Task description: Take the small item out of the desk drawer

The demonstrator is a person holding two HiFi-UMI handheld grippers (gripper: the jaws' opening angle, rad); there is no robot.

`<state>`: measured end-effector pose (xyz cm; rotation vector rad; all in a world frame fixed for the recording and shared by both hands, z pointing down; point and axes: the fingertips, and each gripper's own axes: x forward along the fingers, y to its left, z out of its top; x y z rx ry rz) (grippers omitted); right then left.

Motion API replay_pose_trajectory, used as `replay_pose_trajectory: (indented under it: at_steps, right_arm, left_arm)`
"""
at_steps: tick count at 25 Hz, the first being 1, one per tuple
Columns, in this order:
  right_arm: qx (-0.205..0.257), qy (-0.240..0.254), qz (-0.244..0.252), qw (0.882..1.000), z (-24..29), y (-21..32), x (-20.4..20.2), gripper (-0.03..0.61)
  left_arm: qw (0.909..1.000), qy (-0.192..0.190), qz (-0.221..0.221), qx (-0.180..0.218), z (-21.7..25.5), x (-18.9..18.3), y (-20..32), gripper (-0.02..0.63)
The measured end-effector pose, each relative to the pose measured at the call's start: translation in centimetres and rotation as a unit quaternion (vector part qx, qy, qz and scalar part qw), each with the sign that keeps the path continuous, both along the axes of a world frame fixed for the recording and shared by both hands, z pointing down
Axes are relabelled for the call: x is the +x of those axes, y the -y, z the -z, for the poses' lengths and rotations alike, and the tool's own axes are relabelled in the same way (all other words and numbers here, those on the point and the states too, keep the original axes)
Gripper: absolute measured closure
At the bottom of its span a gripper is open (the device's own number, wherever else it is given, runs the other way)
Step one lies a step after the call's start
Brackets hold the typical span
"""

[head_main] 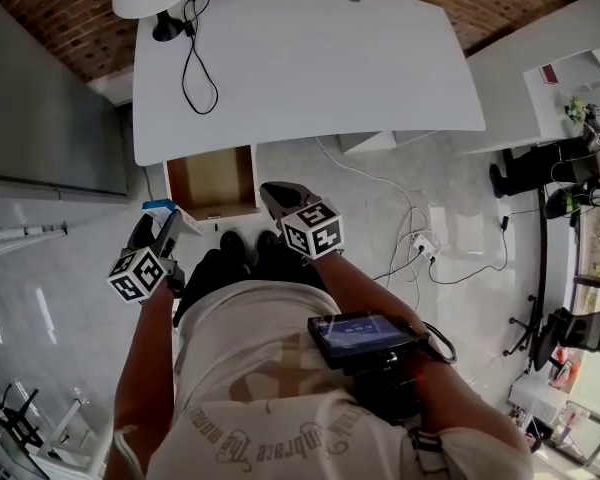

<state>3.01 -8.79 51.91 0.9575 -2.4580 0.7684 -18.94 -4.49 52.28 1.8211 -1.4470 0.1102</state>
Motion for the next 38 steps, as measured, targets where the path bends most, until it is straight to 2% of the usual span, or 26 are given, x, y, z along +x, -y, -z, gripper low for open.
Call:
replay_pose_trajectory:
  at_steps: [9,18,22,28,38]
  right_arm:
    - [0.04,0.015,0.027,0.999,3.4,1.4,-1.9,0.572]
    - [0.08,0.034,0.043,0.995,7.0,2.7,-3.9,0.572]
    - [0.087,0.045,0.047,0.994,7.6,2.3,-4.1,0.572]
    - [0.078,0.064,0.034,0.994,8.2,2.7,-4.8,0.572]
    - [0.09,0.046,0.052,0.993,9.4,2.5,-5.6,0.572]
  left_arm:
    - [0.9993,0.008,-0.028,0.024,2.5,0.8,1.1,0.232]
    - [0.9952,0.019,-0.061,0.074,6.6,1.4,2.7,0.232]
    - [0.9932,0.023,-0.071,0.089,7.6,2.2,2.5,0.232]
    - [0.9917,0.029,-0.079,0.097,8.3,1.3,2.9,0.232]
    - [0.9897,0.033,-0.082,0.113,9.3,0.8,3.0,0.232]
